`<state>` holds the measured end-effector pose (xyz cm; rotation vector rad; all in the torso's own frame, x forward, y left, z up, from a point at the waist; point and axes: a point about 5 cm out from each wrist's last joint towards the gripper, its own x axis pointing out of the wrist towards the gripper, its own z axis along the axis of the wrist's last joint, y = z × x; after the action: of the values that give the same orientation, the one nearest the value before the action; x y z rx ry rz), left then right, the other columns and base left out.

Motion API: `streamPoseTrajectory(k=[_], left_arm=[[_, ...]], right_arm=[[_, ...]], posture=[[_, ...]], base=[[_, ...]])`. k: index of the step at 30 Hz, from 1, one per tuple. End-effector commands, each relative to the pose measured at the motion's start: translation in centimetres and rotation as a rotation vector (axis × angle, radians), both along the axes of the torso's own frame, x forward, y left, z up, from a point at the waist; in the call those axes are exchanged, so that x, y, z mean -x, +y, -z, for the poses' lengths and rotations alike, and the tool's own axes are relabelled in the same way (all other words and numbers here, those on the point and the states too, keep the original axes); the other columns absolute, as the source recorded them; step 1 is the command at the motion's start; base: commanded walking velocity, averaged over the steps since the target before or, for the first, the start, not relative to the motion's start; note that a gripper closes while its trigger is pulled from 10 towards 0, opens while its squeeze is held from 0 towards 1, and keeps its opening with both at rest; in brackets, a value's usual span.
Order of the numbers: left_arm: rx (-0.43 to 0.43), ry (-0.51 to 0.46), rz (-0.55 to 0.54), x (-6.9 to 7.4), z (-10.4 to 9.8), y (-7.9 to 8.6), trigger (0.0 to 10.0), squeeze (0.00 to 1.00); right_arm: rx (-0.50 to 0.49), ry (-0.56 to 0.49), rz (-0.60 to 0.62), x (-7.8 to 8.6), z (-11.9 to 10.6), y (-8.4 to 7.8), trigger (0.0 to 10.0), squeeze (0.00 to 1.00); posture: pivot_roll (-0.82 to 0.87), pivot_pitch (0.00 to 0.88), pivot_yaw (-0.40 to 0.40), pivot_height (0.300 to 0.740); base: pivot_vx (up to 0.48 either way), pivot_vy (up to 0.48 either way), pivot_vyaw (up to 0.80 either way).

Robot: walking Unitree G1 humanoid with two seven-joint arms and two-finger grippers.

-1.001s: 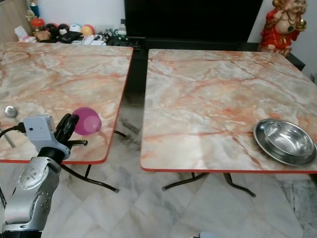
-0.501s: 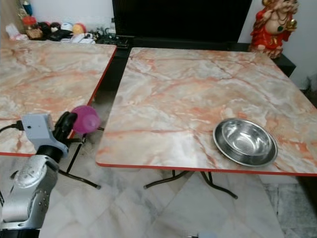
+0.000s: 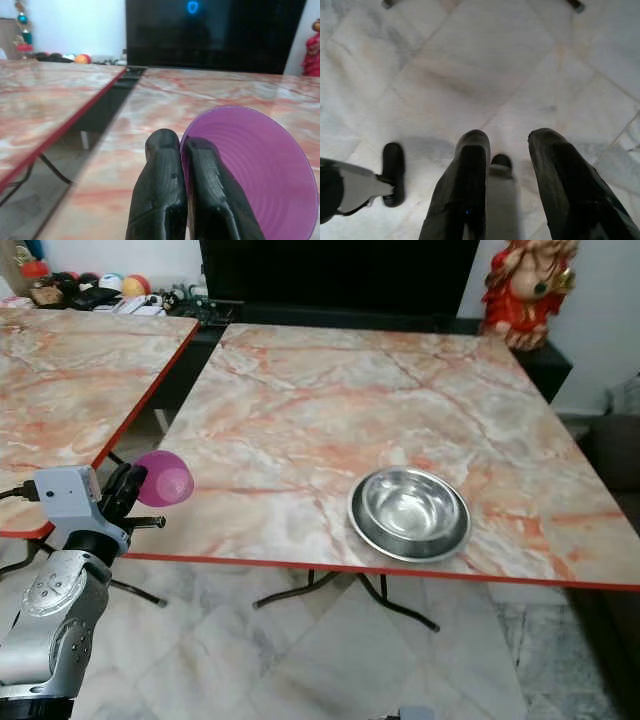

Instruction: Setting the table

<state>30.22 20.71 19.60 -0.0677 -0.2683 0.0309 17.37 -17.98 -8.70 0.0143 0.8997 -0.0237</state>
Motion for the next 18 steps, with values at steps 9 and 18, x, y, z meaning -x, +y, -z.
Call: streamPoseTrajectory(k=[9,18], left_arm=[[-0.024,-0.009,-0.018,-0.10,-0.57,0.21,10.0,0.00],[-0.070,0.031,-0.010,-0.08,-0.15,0.80,10.0,0.00]], right_arm=[[0.011,0.026,0.026,0.79,0.30,-0.67,10.0,0.00],[0.013,0.025,0.029,0.73,0.25,-0.84,10.0,0.00]], posture=[[0.06,0.135,-0.003,0.740],[0.06,0.125,-0.017,0.740]], base=[[0.000,-0.415,0.00],[0.000,0.000,0.00]])
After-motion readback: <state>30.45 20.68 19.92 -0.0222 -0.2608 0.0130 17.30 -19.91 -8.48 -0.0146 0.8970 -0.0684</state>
